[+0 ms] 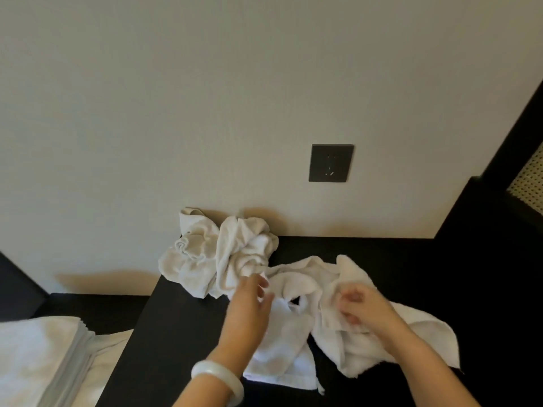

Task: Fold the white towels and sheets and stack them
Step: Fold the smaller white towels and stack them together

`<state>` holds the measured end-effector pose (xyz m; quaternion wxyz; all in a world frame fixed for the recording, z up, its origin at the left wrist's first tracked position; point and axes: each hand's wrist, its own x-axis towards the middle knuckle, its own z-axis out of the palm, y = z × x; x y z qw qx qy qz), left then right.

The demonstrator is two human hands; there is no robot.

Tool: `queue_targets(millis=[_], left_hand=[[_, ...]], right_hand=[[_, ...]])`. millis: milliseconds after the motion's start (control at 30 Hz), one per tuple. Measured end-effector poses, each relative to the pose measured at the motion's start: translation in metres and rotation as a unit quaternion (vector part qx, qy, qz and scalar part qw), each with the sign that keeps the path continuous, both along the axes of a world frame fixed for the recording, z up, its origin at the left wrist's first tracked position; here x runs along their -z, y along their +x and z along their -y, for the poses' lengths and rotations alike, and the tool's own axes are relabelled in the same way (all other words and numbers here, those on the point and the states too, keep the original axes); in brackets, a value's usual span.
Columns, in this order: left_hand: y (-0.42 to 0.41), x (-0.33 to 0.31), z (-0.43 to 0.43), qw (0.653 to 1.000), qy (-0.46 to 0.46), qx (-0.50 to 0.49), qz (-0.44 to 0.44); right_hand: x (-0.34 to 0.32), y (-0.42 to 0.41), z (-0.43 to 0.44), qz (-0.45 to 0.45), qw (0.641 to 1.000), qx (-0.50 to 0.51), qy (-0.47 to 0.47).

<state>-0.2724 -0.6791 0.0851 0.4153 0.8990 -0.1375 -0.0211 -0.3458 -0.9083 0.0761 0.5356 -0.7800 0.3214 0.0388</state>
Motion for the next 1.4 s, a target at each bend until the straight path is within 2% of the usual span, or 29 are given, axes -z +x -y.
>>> queue_targets(millis=[100, 133, 233, 300, 367, 433, 500, 533, 633, 733, 800, 867, 1000, 1133, 1300, 1400], left_hand=[[-0.017, 0.021, 0.008, 0.996, -0.002, 0.067, -0.055], [-0.022, 0.027, 0.012, 0.994, 0.025, 0.088, -0.06], [-0.03, 0.039, 0.027, 0.968, 0.211, 0.136, 0.019], [-0.032, 0.042, 0.037, 0.949, 0.274, 0.138, 0.066], [-0.027, 0.041, 0.04, 0.963, 0.233, 0.119, 0.061], [-0.022, 0.035, 0.039, 0.992, 0.097, 0.08, -0.01], [-0.02, 0.018, 0.035, 0.996, -0.017, 0.03, -0.088], [-0.019, 0.007, 0.032, 0.993, -0.054, 0.004, -0.108], [-0.015, -0.04, 0.02, 0.965, -0.216, -0.042, -0.142], [-0.012, -0.105, 0.007, 0.911, -0.401, -0.008, -0.097], [-0.013, -0.136, 0.008, 0.888, -0.454, 0.02, -0.064], [-0.018, -0.146, 0.018, 0.894, -0.441, 0.029, -0.071], [-0.045, -0.121, 0.042, 0.917, -0.357, 0.055, -0.169], [-0.063, -0.102, 0.05, 0.905, -0.337, 0.05, -0.254], [-0.068, -0.098, 0.049, 0.92, -0.297, 0.07, -0.244], [-0.072, -0.094, 0.05, 0.942, -0.252, 0.091, -0.2]], right_hand=[[0.02, -0.01, -0.01, -0.017, 0.999, -0.012, -0.038], [0.023, -0.012, -0.013, -0.015, 0.998, -0.019, -0.058], [0.025, -0.015, -0.021, -0.027, 0.99, -0.064, -0.12], [0.024, -0.016, -0.026, -0.024, 0.982, -0.091, -0.162], [0.019, -0.017, -0.028, -0.017, 0.974, -0.114, -0.196], [0.016, -0.018, -0.029, -0.027, 0.954, -0.169, -0.248], [0.012, -0.018, -0.031, -0.018, 0.94, -0.194, -0.28], [0.008, -0.017, -0.031, -0.003, 0.947, -0.169, -0.275], [-0.012, -0.017, -0.017, 0.078, 0.978, -0.003, -0.192], [-0.065, -0.019, 0.001, 0.239, 0.944, 0.13, -0.186], [-0.104, -0.021, 0.0, 0.334, 0.916, 0.171, -0.145], [-0.126, -0.022, -0.009, 0.36, 0.914, 0.157, -0.103], [-0.117, -0.025, -0.042, 0.277, 0.956, 0.073, -0.061], [-0.091, -0.036, -0.06, 0.221, 0.971, 0.077, -0.043], [-0.083, -0.041, -0.07, 0.207, 0.968, 0.117, -0.079], [-0.088, -0.047, -0.068, 0.215, 0.966, 0.134, -0.045]])
